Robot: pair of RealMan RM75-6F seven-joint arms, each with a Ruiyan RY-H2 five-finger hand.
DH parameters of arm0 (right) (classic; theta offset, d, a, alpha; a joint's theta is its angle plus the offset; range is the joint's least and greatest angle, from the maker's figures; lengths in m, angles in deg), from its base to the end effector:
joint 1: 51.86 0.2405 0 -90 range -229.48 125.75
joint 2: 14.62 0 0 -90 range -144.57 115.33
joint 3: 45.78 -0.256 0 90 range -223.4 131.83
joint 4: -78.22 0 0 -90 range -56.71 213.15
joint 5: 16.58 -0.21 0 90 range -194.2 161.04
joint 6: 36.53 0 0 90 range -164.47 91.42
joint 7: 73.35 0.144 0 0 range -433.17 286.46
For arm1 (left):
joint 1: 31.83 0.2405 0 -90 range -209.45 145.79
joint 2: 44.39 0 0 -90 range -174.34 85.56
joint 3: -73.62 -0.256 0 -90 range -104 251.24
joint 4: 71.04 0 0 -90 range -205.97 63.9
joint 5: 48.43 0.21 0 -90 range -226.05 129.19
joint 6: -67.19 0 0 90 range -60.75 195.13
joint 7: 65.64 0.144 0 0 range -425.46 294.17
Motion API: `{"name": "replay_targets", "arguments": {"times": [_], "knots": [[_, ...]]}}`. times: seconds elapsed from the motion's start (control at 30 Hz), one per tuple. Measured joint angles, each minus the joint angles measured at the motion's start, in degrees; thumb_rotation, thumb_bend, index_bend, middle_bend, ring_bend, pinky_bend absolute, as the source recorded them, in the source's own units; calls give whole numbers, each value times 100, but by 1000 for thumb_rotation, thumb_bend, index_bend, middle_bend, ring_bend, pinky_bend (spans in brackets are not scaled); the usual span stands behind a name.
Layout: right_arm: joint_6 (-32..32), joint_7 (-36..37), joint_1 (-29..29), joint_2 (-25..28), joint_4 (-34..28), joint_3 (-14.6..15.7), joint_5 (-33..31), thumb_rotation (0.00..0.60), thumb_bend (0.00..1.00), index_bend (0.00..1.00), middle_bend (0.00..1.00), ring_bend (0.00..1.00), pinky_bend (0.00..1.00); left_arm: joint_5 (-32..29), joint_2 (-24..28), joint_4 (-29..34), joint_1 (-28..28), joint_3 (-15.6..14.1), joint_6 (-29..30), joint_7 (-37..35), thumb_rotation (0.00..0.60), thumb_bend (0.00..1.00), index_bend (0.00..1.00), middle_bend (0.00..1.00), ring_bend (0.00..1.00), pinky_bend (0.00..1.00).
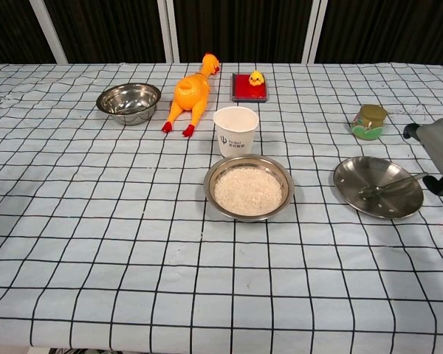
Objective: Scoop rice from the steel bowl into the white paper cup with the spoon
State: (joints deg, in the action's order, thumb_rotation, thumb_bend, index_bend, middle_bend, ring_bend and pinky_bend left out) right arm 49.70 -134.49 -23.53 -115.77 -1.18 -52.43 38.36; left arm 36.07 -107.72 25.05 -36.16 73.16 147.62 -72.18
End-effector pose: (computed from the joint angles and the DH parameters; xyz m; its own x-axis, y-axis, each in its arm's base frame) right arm -0.2280 -0.2820 -0.0146 0.8313 -0.1035 0.5461 -0.5386 0.0927 0.8374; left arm -0.3128 0.1635 0.1402 0.2344 0.1439 0.9614 0.9692 0.0428 -0.2427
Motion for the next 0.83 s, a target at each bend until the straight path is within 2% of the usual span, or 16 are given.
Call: {"name": "replay_targets", "arguments": {"times": [0.2,0.27,0.3,0.37,0.43,0.5,0.53,0.63,0.83], "knots": [[112,57,-105,170,-259,71,162,600,313,141,983,1000,999,22,4,-6,14,-9,26,1,600,8,0,0,0,0],[185,131,-175,331,-436,135,287,600,311,137,924,988,967,28,4,-15,16,-12,31,20,600,7,0,0,0,0],[222,173,-210,421,-517,171,353,600,307,122,855,951,914,31,3,-21,17,-12,36,35,600,7,0,0,0,0],[316,292,-301,672,-703,271,539,600,291,69,692,813,766,38,-3,-42,20,-12,49,80,600,7,0,0,0,0],[415,465,-414,986,-905,397,751,600,250,7,380,474,501,49,-13,-75,23,-11,70,155,600,8,0,0,0,0],[483,661,-527,1286,-1102,519,908,600,208,0,163,208,327,60,-24,-108,27,-10,91,237,600,8,0,0,0,0],[510,810,-606,1499,-1246,607,991,600,185,0,80,116,269,68,-34,-131,30,-10,108,299,600,7,0,0,0,0],[526,1267,-799,2072,-1616,853,1198,600,131,0,0,39,232,77,-62,-181,42,-8,151,464,600,7,0,0,0,0],[564,2528,-1182,3068,-2046,1352,1829,600,111,0,0,35,225,63,-131,-268,74,18,251,727,600,7,0,0,0,0]]}}
